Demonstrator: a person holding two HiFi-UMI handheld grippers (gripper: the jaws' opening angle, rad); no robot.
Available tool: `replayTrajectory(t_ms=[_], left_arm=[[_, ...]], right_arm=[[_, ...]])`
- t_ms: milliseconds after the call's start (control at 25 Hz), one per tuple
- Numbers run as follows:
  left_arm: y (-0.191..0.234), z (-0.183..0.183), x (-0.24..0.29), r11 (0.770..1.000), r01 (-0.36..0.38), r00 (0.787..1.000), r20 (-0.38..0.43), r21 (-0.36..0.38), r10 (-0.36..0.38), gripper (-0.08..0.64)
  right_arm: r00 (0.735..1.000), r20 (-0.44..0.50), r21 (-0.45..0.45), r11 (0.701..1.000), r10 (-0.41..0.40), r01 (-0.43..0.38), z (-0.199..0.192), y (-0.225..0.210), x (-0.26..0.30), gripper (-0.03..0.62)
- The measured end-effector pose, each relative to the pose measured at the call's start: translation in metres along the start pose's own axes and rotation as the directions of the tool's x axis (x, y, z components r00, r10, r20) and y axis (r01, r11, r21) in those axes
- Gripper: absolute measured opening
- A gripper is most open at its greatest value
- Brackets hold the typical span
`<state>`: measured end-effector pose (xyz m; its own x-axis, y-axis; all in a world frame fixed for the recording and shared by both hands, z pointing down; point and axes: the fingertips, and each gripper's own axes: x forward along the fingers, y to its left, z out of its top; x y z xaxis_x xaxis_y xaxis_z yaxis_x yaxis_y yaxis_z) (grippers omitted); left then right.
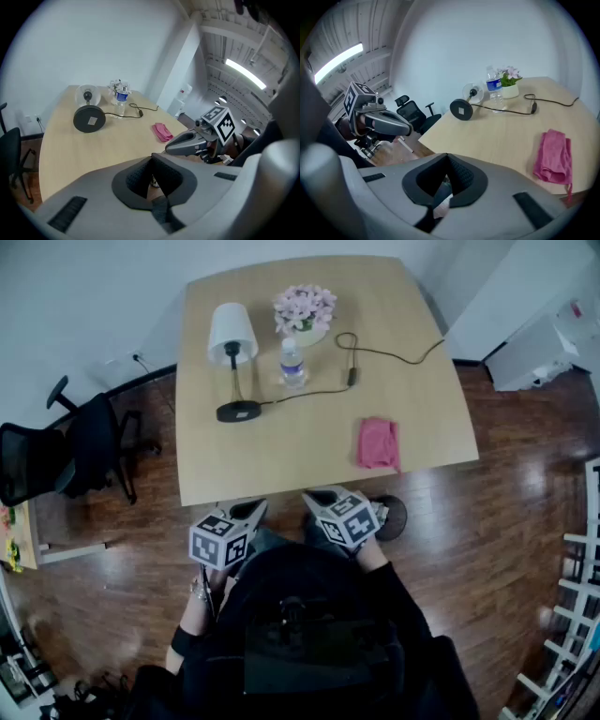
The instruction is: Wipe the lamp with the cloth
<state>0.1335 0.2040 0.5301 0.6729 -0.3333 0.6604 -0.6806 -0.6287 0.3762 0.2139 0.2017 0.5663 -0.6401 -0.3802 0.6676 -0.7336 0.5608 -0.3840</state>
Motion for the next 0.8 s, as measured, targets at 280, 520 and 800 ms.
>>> replayTrajectory(t_ms=[280, 520, 800], left_arm=[[0.008, 0.008, 0.002, 0.999, -0.024, 0.999, -0.029, 0.036, 0.025, 0.003], [0.007, 0.022, 0.008, 0.998, -0.003, 0.999, -0.046, 0.068, 0.006, 0.003], [0.013, 0.022, 0.008, 0.998, -0.004, 0.997, -0.071, 0.064, 0.008, 0.003]], right_arm=[[0.973, 0.116, 0.071, 0.979, -0.199, 0.192, 0.019, -0.057, -0.026, 0.006], [0.923, 0.128, 0.152, 0.927, -0.363, 0.343, 0.019, -0.131, -0.051, 0.006], [0.854, 0.107, 0.241, 0.847, -0.509, 0.475, 0.011, -0.205, -0.065, 0.006]])
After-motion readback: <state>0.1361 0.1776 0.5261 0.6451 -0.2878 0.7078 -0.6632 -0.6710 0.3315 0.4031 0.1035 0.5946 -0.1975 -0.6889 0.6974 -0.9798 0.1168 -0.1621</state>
